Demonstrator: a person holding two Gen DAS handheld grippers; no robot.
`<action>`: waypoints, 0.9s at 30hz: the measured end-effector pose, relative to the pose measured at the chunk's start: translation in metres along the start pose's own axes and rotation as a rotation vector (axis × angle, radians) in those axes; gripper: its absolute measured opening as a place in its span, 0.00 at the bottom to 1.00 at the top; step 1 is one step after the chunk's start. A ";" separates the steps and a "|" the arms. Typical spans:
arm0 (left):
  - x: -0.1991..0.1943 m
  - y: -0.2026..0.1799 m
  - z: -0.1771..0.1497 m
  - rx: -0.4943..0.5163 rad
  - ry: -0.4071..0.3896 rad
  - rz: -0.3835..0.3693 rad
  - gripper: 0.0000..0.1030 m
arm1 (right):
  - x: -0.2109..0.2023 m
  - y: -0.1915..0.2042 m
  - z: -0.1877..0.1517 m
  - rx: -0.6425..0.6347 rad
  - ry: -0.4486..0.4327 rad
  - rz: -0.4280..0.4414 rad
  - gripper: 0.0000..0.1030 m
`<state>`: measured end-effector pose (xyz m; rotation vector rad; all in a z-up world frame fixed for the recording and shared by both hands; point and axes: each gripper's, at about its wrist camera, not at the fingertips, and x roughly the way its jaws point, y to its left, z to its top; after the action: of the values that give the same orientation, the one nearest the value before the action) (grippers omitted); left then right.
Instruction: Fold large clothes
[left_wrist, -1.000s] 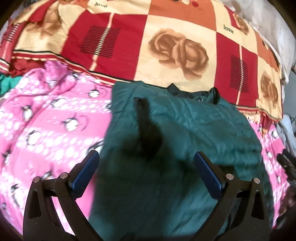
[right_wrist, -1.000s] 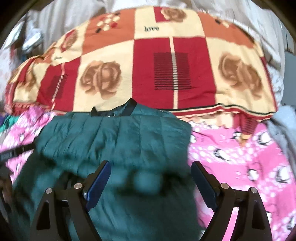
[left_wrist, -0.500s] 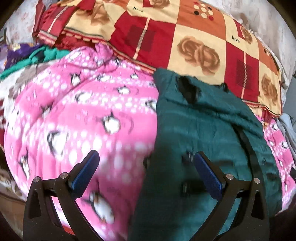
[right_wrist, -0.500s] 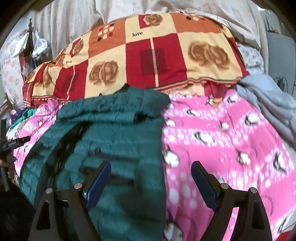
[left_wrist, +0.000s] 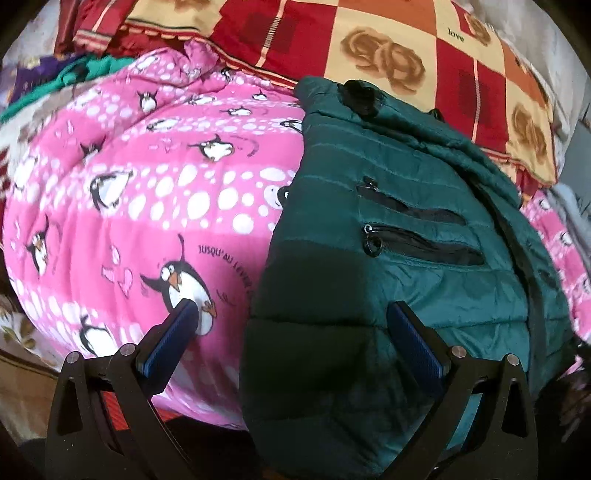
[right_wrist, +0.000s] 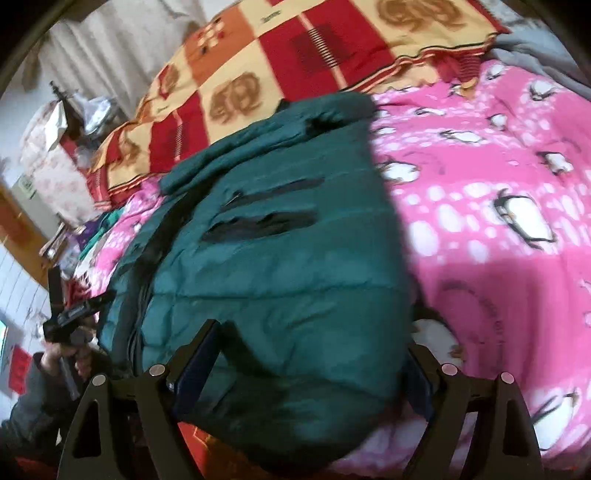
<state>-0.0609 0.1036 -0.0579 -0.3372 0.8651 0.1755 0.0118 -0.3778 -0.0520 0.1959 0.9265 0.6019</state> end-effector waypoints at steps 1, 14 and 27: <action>-0.001 0.001 0.000 -0.006 0.002 -0.015 0.99 | 0.000 0.002 0.001 -0.008 -0.006 0.012 0.85; 0.000 -0.003 -0.007 -0.036 0.096 -0.298 0.99 | 0.021 0.004 0.003 0.012 0.012 0.059 0.76; -0.011 -0.005 -0.009 0.002 0.059 -0.303 0.67 | 0.022 0.014 0.000 -0.042 -0.019 0.021 0.81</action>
<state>-0.0724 0.0953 -0.0536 -0.4691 0.8618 -0.1167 0.0166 -0.3540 -0.0617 0.1737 0.8939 0.6379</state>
